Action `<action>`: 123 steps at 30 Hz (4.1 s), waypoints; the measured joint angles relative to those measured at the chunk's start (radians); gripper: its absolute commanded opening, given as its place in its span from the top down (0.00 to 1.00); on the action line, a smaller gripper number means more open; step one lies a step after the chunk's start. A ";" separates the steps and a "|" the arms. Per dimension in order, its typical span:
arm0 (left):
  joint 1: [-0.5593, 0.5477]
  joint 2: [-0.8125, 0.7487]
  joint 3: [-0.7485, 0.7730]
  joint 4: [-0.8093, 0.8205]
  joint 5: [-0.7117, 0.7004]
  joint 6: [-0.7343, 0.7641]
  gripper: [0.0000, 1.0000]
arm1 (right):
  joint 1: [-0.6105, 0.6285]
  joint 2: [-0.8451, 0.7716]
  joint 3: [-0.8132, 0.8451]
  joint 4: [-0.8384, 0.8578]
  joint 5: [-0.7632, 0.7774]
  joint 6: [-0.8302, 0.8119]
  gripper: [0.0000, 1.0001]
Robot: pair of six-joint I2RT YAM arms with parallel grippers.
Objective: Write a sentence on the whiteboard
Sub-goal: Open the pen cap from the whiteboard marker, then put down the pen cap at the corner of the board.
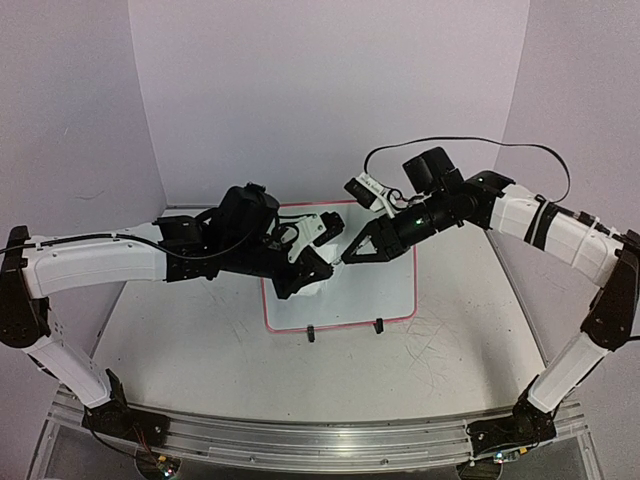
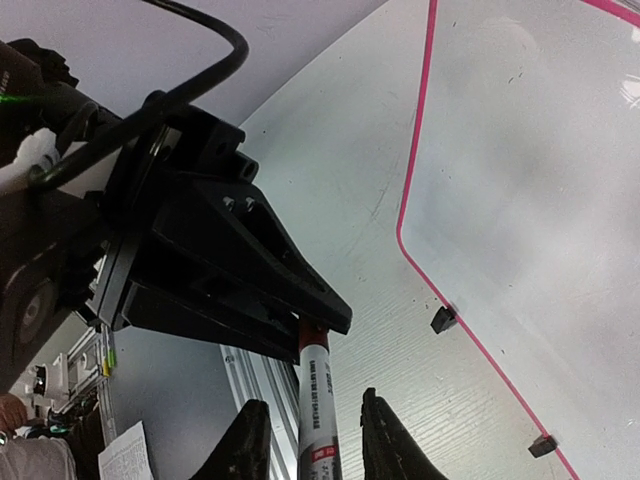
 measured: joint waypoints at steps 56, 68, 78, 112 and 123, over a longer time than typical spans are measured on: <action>-0.006 -0.301 -0.217 -0.050 -0.142 0.067 1.00 | -0.350 -0.427 -0.138 0.050 0.081 -0.104 1.00; 0.015 -0.507 -0.455 0.000 -0.729 -0.478 1.00 | -0.329 -0.521 -0.341 0.337 0.271 0.202 1.00; 0.066 -0.370 -0.557 -0.151 -0.832 -1.004 1.00 | -0.330 -0.558 -0.368 0.488 0.439 0.215 1.00; 0.126 0.047 -0.575 -0.142 -0.798 -1.196 0.30 | -0.330 -0.618 -0.411 0.532 0.540 0.152 1.00; 0.262 -0.329 -0.542 -0.159 -0.721 -1.035 0.10 | -0.330 -0.599 -0.411 0.462 0.653 0.163 1.00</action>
